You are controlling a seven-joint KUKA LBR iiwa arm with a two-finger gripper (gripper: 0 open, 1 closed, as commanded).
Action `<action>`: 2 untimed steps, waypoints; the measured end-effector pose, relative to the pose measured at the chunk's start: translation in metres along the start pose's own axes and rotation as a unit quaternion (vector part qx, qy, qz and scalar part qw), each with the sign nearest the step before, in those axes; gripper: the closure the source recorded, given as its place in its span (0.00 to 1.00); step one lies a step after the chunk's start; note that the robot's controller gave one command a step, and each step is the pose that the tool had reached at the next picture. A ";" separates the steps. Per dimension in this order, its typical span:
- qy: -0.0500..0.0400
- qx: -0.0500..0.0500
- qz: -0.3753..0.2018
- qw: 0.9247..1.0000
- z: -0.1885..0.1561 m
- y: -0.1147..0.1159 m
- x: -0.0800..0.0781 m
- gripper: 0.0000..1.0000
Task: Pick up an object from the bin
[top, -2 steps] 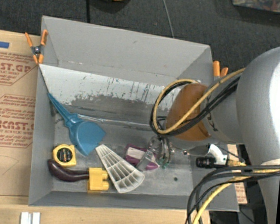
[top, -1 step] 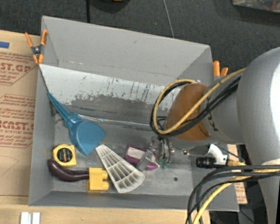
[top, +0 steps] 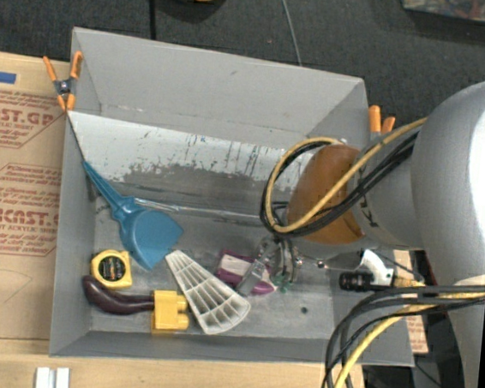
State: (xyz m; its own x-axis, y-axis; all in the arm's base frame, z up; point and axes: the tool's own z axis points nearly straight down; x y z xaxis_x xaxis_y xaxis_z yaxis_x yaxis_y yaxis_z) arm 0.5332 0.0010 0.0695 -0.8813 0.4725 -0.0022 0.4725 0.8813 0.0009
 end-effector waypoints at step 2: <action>0.000 0.000 0.000 1.000 0.000 0.000 0.000 1.00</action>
Offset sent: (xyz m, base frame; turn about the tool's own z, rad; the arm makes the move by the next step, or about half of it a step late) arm 0.0000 0.0000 0.0000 0.0000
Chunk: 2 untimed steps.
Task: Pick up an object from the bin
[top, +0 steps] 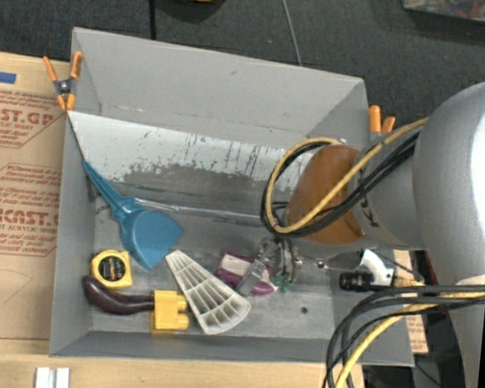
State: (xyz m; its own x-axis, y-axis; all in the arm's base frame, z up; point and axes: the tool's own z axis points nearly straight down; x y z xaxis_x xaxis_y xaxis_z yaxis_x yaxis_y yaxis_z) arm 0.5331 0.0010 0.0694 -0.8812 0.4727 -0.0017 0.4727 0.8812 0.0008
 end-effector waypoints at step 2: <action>-0.001 0.000 0.000 1.000 0.000 0.000 0.000 1.00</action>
Offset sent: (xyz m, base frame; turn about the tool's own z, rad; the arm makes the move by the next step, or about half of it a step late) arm 0.0000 0.0000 0.0000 0.0000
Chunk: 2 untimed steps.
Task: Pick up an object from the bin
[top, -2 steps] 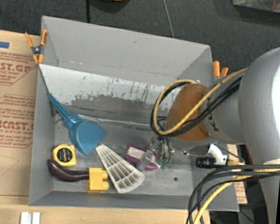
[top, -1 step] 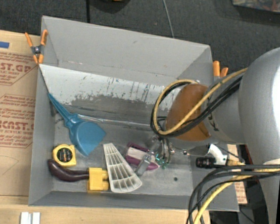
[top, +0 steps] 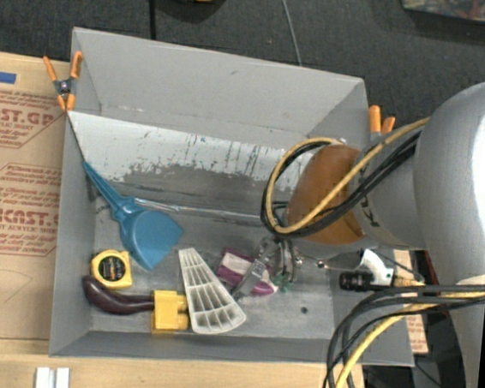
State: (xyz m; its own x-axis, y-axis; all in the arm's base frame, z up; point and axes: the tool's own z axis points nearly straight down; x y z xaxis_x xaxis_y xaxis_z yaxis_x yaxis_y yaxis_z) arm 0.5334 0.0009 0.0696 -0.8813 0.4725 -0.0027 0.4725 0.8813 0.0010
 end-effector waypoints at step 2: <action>0.005 0.002 0.005 1.000 -0.045 0.003 0.010 1.00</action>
Offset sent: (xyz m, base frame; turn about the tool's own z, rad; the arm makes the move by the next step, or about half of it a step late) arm -0.0126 0.0214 0.1323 0.0238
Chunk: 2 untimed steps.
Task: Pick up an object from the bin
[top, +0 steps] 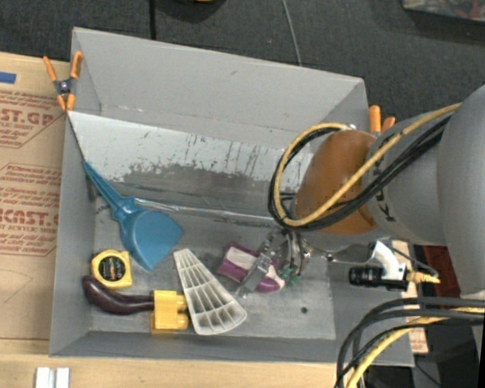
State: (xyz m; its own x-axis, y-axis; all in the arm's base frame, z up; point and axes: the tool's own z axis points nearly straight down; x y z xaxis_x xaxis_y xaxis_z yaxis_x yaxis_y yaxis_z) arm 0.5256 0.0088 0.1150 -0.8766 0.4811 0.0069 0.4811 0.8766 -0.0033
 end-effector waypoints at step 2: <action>-0.004 -0.001 -0.201 0.980 -0.005 -0.006 -0.017 1.00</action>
Offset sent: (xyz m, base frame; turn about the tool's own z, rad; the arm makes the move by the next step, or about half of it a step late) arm 0.0000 0.0000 0.0000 0.0000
